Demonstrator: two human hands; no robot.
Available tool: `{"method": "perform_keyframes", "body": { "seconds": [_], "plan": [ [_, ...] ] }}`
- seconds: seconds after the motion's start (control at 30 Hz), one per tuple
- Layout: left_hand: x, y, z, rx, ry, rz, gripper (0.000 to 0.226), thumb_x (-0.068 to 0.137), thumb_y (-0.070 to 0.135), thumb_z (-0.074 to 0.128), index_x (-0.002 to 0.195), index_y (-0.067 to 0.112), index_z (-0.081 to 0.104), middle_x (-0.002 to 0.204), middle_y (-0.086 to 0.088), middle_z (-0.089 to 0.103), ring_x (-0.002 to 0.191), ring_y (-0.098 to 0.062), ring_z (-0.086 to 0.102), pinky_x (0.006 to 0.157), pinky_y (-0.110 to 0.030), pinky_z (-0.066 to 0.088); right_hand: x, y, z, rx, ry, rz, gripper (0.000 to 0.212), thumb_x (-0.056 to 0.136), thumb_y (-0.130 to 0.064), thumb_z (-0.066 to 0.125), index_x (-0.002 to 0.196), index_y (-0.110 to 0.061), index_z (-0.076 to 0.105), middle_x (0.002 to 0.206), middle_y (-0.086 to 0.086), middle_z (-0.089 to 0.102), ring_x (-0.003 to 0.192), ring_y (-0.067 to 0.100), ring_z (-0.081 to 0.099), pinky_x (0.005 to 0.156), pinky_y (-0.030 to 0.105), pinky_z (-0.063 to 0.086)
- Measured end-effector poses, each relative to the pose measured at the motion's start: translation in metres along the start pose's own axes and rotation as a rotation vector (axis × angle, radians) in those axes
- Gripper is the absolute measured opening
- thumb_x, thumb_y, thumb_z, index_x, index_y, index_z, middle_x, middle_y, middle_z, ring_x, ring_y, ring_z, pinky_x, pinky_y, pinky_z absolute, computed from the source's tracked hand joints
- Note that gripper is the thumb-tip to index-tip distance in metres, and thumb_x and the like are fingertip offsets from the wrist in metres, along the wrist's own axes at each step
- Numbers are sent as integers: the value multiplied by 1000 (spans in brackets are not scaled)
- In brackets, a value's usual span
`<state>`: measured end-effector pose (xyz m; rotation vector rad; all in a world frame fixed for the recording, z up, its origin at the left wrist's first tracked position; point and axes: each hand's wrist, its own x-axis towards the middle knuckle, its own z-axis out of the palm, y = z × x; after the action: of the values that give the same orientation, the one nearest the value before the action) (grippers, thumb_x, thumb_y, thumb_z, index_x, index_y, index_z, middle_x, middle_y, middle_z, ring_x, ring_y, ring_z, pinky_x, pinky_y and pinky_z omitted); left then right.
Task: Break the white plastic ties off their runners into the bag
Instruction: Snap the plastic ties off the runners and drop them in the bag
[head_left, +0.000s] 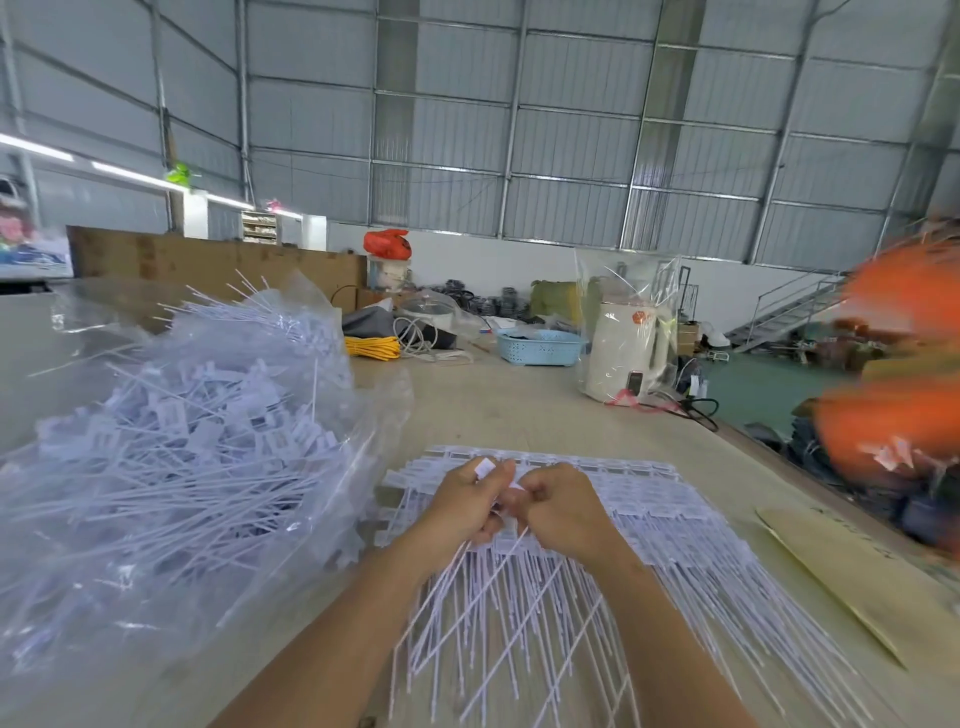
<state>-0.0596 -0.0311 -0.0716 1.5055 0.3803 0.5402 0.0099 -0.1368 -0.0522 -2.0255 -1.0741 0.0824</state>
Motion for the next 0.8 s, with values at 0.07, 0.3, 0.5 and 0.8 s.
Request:
{"method": "perform_keyframes", "body": {
  "seconds": [0.07, 0.3, 0.5, 0.8],
  "plan": [
    [0, 0, 4, 4, 37, 13, 23, 98, 26, 51, 79, 14, 49, 62, -8, 49, 34, -9, 33, 38, -16, 23, -1, -1, 0, -220, 36, -44, 29, 86, -22, 56, 71, 2, 62, 69, 17, 61, 62, 22, 52, 57, 29, 40],
    [2, 13, -13, 78, 397, 23, 23, 98, 22, 49, 78, 11, 51, 64, -8, 48, 50, -20, 40, 49, -25, 29, 2, -17, -3, -126, 263, -300, 33, 89, -24, 58, 58, -15, 52, 57, 6, 56, 59, 27, 53, 53, 34, 41],
    [-64, 122, 16, 116, 208, 734, 25, 95, 29, 54, 72, 24, 49, 55, 11, 44, 45, -5, 38, 41, -11, 29, 6, 16, -13, -229, 192, -92, 35, 94, -28, 52, 64, -12, 46, 62, 8, 47, 66, 29, 49, 56, 31, 33],
    [-86, 193, -132, 1115, 531, 542, 13, 87, 41, 63, 83, 29, 61, 71, 11, 52, 59, -6, 47, 52, -23, 32, 7, 7, 0, -299, 93, -152, 44, 96, -32, 48, 59, -28, 25, 58, -7, 29, 71, 22, 38, 63, 29, 28]
  ]
}}
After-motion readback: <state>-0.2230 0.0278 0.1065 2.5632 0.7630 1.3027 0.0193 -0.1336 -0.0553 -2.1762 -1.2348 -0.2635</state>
